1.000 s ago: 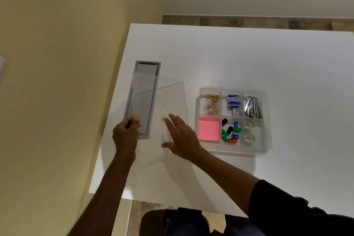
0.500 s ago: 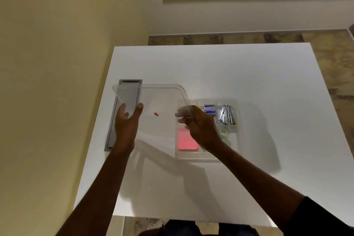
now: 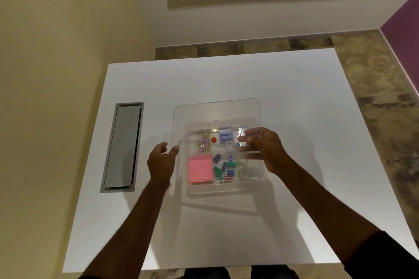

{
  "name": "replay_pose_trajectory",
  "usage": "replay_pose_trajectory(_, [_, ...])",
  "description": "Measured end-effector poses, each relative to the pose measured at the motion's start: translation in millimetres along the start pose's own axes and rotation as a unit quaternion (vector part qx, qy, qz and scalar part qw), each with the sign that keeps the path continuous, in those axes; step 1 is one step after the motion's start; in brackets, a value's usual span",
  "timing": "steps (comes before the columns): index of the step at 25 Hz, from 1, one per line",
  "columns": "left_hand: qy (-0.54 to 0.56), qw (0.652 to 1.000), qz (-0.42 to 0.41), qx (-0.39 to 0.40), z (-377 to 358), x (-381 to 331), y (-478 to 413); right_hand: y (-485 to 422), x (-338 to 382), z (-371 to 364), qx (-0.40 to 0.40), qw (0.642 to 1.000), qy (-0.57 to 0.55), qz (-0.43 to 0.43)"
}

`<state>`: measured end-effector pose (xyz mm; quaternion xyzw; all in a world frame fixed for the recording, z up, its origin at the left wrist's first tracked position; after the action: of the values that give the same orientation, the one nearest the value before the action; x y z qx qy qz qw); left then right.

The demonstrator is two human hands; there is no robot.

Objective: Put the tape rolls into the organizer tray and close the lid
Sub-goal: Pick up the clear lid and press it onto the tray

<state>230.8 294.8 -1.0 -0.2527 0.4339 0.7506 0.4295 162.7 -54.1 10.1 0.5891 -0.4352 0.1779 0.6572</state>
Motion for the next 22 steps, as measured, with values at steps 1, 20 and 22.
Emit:
replay_pose_trajectory(1, [-0.005,1.0,0.005,-0.005,-5.6,2.8,-0.8,-4.6,-3.4,3.1,0.007,1.0,-0.006,-0.009])
replay_pose_trajectory(20, [-0.077,0.996,0.036,0.014,-46.6,48.3,-4.5,-45.4,-44.6,42.1,-0.208,0.913,0.351,0.024])
replay_pose_trajectory(22, [-0.082,0.996,0.031,0.014,-49.2,48.6,-5.3,-49.7,-45.3,44.7,-0.202,0.914,0.351,0.027])
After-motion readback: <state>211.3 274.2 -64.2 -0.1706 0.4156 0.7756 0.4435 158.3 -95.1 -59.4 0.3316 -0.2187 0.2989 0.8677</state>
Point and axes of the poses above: each hand's wrist, its own y-axis away from the middle knuckle, its own z-axis out of the back of the hand, x = y × z, the point moved 7 cm from there along -y, towards the middle knuckle, and after that the axes turned 3 degrees about -y, right-handed, at the moved point
